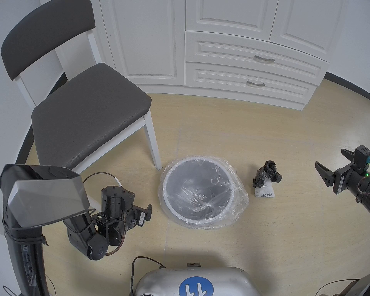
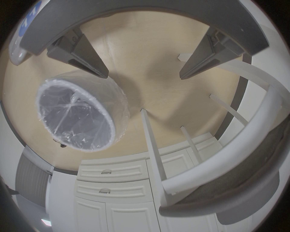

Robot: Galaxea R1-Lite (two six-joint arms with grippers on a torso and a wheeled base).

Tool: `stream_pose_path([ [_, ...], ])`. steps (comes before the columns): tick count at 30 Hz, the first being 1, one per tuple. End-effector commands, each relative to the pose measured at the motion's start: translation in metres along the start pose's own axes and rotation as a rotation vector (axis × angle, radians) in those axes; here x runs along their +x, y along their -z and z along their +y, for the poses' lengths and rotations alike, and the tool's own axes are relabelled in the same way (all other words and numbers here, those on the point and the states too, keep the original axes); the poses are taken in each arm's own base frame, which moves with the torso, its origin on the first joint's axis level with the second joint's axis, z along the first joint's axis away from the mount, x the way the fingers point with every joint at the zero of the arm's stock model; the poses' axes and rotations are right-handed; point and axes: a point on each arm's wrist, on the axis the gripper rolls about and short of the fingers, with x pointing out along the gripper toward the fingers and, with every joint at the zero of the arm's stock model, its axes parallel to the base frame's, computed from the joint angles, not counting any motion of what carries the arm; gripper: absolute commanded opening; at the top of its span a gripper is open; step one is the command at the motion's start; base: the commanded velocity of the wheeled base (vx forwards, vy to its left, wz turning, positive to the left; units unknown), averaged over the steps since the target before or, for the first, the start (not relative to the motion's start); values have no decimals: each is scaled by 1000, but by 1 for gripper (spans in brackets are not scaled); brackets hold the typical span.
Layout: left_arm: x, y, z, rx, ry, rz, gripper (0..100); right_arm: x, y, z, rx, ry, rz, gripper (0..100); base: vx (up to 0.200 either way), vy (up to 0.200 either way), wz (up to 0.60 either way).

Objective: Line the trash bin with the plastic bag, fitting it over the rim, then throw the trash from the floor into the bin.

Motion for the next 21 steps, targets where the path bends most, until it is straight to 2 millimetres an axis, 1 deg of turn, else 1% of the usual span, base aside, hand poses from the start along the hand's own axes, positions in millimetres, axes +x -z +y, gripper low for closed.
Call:
stream_pose_path([
  [1,43,31,0,3,-19,63,100,6,5,2,-5,-6,31,100,0,0,0],
  [4,60,36,3,-5,-24,64,100,9,7,2,-6,-6,42,100,0,0,0],
  [5,70,39,4,-12,-14,58,100,12,8,3,-7,-7,51,100,0,0,0],
  [7,80,41,5,-18,-5,51,100,14,10,3,-8,-7,62,100,0,0,0],
  [10,104,43,7,-24,7,53,100,18,13,3,-9,-6,73,100,0,0,0],
  [12,119,42,8,-30,13,54,100,17,12,3,-10,-5,69,100,0,0,0],
  [14,121,42,8,-31,13,53,100,16,12,3,-10,-7,68,100,0,0,0],
  [15,140,35,9,-39,30,51,100,14,11,4,-24,-6,62,100,0,0,0],
  [16,140,35,9,-39,30,51,100,14,11,4,-24,-6,62,100,0,0,0],
  [18,155,22,8,-40,44,46,100,13,11,4,-38,-3,62,100,0,0,0],
  [19,155,22,8,-40,44,46,100,13,11,4,-38,-3,62,100,0,0,0],
  [20,165,19,6,-38,46,49,100,14,12,4,-36,-2,64,100,0,0,0],
  [21,170,17,5,-39,45,44,100,14,12,3,-37,1,65,100,0,0,0],
])
